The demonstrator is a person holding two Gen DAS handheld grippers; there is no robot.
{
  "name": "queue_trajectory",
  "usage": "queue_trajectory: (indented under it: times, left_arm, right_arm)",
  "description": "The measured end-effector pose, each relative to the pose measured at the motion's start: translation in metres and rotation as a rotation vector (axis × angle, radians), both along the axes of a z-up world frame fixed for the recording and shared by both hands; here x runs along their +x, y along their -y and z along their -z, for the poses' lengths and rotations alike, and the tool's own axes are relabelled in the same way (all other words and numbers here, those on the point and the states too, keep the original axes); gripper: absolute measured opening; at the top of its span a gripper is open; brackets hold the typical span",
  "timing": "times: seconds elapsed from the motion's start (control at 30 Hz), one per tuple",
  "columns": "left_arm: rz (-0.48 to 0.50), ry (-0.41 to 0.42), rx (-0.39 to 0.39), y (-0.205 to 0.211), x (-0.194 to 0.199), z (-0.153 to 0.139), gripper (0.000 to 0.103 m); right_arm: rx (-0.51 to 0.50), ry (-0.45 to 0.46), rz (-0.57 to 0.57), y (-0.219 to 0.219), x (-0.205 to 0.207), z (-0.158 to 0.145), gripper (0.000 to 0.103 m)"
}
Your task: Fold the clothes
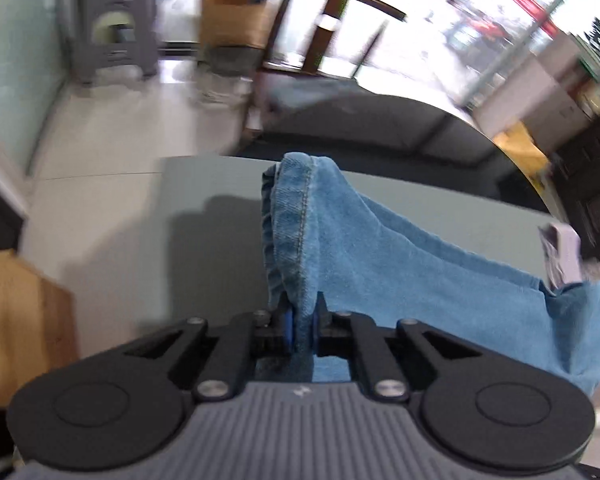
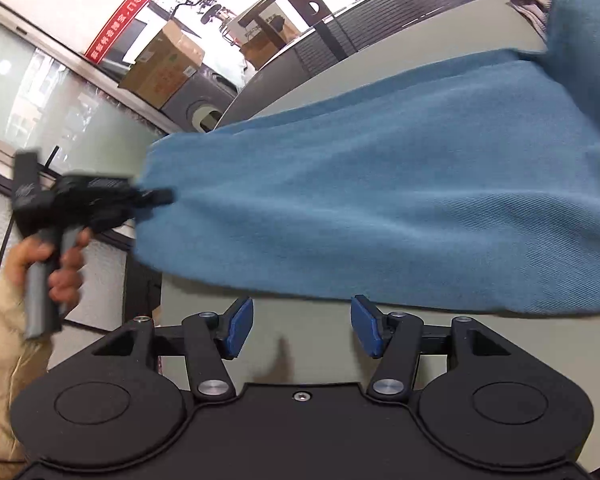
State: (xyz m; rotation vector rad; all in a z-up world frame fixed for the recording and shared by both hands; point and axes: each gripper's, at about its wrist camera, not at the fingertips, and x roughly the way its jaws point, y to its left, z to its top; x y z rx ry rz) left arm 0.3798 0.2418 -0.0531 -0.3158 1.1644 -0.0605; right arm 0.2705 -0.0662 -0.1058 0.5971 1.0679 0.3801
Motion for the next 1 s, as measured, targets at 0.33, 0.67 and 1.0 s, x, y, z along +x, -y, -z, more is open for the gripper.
queue_trajectory:
  times: [0.33,0.67,1.0]
  left_arm:
    - [-0.141,-0.084,0.068,-0.033,-0.013,0.015,0.022]
    - [-0.155,0.099,-0.11,0.01,-0.049,-0.063,0.067]
    - [-0.286,0.022,-0.304,0.208,-0.115,-0.014,0.068]
  right_arm:
    - [-0.005,0.033,0.027,0.016,-0.027,-0.015,0.061]
    - [-0.002,0.048,0.146,0.119,-0.051,-0.012,0.064]
    - [-0.077,0.121,0.044,0.3,-0.063,-0.026,0.064]
